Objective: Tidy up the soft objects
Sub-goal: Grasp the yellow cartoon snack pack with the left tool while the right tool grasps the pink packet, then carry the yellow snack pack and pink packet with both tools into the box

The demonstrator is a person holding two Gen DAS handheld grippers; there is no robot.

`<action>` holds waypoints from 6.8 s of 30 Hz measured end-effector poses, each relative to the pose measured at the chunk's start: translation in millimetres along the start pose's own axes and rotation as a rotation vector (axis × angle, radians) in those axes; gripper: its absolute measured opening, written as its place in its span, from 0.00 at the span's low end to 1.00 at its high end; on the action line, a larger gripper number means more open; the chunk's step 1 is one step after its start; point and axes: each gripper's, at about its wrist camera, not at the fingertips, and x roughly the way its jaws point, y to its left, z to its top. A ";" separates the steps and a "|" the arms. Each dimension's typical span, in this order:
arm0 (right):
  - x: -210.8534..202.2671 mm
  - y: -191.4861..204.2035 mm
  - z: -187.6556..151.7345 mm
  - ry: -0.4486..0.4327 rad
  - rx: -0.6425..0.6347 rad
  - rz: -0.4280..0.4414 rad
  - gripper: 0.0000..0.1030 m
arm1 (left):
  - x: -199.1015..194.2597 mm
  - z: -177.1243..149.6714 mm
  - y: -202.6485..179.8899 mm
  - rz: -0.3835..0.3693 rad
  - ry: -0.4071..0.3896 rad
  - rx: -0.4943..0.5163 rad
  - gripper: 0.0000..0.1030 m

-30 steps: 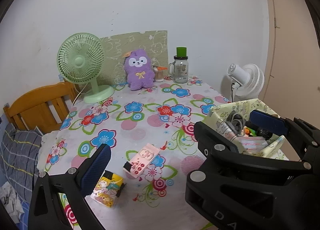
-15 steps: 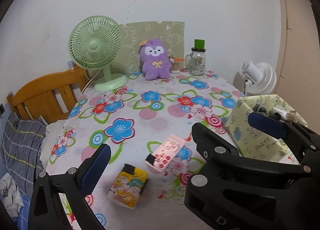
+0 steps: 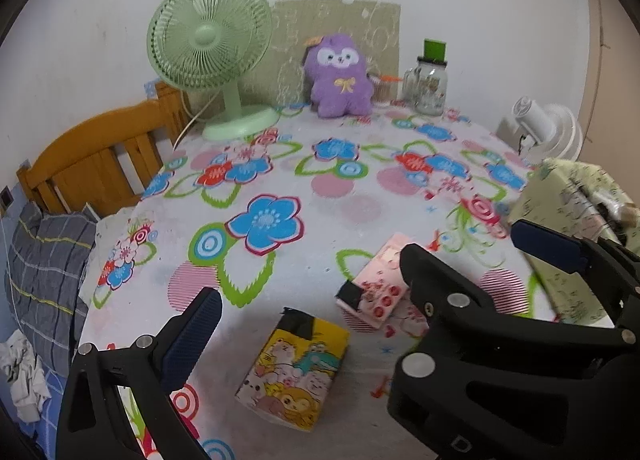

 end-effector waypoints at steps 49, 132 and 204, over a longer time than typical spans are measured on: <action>99.5 13.5 2.2 0.239 0.017 -0.010 0.81 | 63.6 -7.4 37.7 -0.026 0.138 -0.066 0.48; -70.9 -25.8 8.5 -0.042 -0.077 -0.021 0.41 | -74.6 6.7 -52.5 -0.056 -0.089 0.019 0.45; -64.6 -247.8 22.8 -0.050 0.118 -0.209 0.41 | -6.2 69.6 -251.5 -0.241 -0.065 0.172 0.51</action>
